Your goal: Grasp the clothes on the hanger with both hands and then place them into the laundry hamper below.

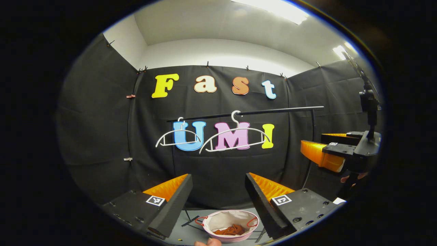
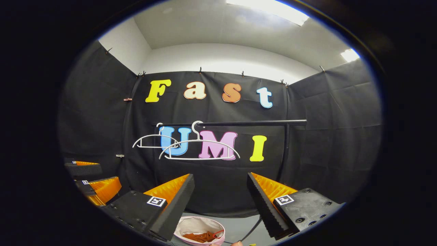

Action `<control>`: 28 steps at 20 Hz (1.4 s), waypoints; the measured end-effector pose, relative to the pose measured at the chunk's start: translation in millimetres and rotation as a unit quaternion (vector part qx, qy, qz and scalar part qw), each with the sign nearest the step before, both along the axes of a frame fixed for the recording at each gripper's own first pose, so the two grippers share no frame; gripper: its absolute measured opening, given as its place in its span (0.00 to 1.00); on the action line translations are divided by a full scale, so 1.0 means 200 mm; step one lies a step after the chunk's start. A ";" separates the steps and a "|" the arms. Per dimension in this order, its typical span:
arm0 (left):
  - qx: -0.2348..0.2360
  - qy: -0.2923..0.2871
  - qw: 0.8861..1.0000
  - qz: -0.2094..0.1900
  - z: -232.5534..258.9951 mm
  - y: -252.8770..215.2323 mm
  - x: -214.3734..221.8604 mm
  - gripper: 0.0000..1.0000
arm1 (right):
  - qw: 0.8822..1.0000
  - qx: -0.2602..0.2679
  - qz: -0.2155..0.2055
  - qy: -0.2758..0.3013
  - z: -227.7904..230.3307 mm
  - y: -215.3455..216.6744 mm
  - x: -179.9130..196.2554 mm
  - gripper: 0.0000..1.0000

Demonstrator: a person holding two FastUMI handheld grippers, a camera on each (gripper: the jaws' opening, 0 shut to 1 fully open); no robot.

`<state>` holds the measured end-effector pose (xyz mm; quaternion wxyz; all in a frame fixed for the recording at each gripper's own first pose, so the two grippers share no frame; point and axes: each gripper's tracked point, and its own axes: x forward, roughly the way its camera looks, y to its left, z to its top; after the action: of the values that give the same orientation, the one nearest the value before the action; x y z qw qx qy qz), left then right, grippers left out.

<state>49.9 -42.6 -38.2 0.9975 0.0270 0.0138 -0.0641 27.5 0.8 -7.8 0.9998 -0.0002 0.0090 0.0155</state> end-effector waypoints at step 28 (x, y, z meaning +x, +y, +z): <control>-0.001 -0.001 1.000 -0.011 0.02 -0.10 0.01 0.98 | 1.000 -0.002 -0.006 -0.002 0.00 -0.07 0.02 0.99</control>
<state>52.4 -62.2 -35.0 0.9967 0.0267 0.0127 -0.0750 30.9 -13.9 -8.5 0.9999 -0.0023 0.0066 0.0098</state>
